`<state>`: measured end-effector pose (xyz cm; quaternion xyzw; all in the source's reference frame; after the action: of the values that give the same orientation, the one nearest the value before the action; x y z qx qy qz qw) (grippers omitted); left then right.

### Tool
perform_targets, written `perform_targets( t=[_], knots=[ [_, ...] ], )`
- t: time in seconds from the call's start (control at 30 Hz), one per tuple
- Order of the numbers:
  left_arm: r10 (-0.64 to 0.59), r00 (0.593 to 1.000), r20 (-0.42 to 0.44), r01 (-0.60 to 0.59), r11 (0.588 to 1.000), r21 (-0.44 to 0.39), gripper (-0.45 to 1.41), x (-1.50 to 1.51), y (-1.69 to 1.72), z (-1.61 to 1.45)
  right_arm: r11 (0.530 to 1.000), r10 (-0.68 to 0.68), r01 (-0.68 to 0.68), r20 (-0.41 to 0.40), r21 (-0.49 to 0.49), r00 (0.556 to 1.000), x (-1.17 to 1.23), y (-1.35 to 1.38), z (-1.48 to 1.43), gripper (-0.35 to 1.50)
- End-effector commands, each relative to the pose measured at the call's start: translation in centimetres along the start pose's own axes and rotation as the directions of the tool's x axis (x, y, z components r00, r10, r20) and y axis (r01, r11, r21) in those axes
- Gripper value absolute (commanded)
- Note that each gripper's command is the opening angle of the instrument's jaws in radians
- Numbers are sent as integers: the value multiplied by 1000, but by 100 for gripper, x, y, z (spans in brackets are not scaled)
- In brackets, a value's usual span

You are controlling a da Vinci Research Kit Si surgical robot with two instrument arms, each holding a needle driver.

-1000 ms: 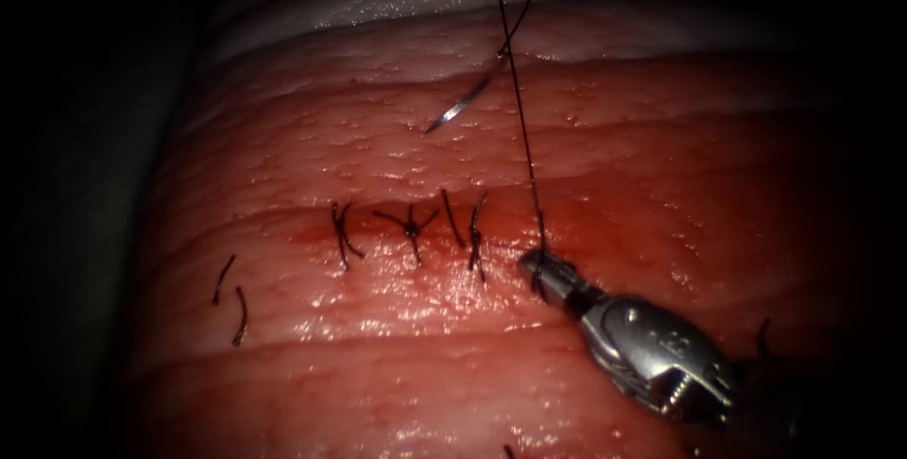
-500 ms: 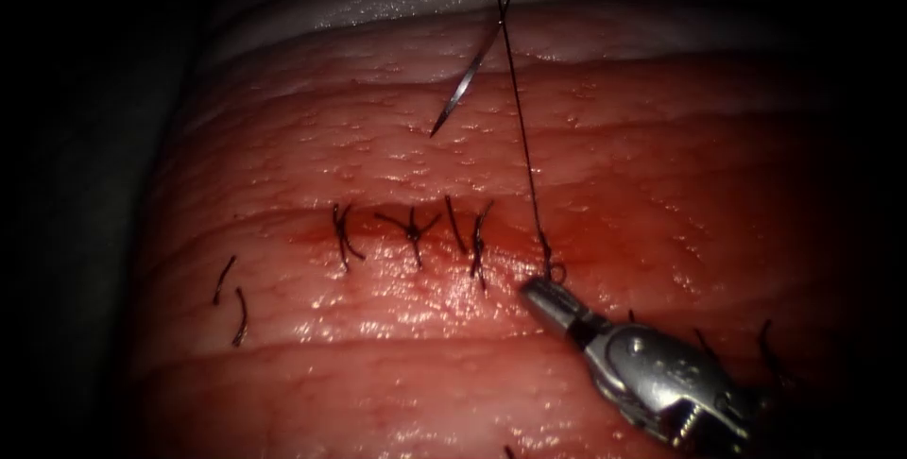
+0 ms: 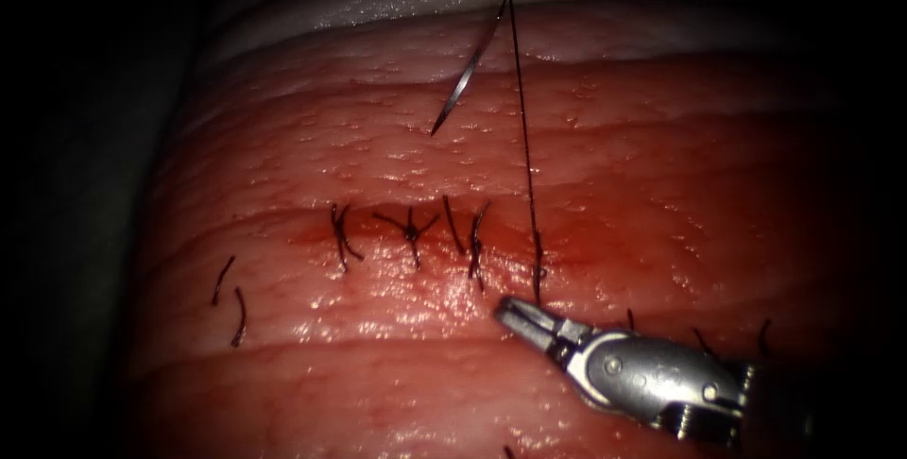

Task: Wound Closure
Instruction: Pull the right arm down and the left arm up to tie the knot, then with the left grasper loop the suture one time clockwise around the tool.

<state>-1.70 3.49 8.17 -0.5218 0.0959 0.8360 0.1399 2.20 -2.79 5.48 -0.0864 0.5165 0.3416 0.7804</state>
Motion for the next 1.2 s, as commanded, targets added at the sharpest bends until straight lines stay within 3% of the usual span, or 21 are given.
perform_targets(
  t=[0.03, 0.4, 0.63, 0.67, 0.73, 0.77, 0.8, 1.13, 1.17, 1.2],
  knots=[
    [1, 1000, -4, -1, 1000, 5, -45, -1, -7, 9, 1000, -5, 4, 17, 28, 1000, -10, -13, 4, -35],
    [-1, 1000, -23, 2, 1000, 25, -45, -17, -31, 26, 991, -35, 28, 50, 131, 998, -18, -44, -3, -35],
    [-50, 998, -46, 49, 999, -10, -45, -17, -20, 0, 996, -16, 16, 3, 93, 1000, -8, -33, -1, -35],
    [-63, 997, -53, 62, 998, -20, -45, -15, -14, -7, 996, -11, 13, -18, 85, 1000, -7, -30, 0, -16],
    [-75, 996, -55, 74, 997, -32, -45, -11, -4, -19, 997, 21, -17, -59, 70, 998, -6, -24, 2, 37],
    [-80, 996, -43, 77, 995, -63, -45, -5, 11, -35, 997, 50, -44, -108, 56, 993, -2, -15, 1, 98],
    [-87, 996, -35, 82, 991, -110, -45, 4, 28, -53, 997, 67, -61, -146, 48, 987, 4, -5, -1, 119],
    [-49, 999, -1, 47, 958, -285, -45, 55, 121, -149, 992, 118, -109, -161, 62, 980, 41, 29, -29, 116],
    [-41, 999, 3, 40, 953, -300, -45, 58, 129, -156, 992, 121, -112, -160, 65, 980, 44, 31, -32, 114],
    [-24, 1000, 11, 26, 942, -333, -45, 65, 145, -171, 988, 144, -134, -154, 75, 978, 50, 38, -38, 99]
  ],
)
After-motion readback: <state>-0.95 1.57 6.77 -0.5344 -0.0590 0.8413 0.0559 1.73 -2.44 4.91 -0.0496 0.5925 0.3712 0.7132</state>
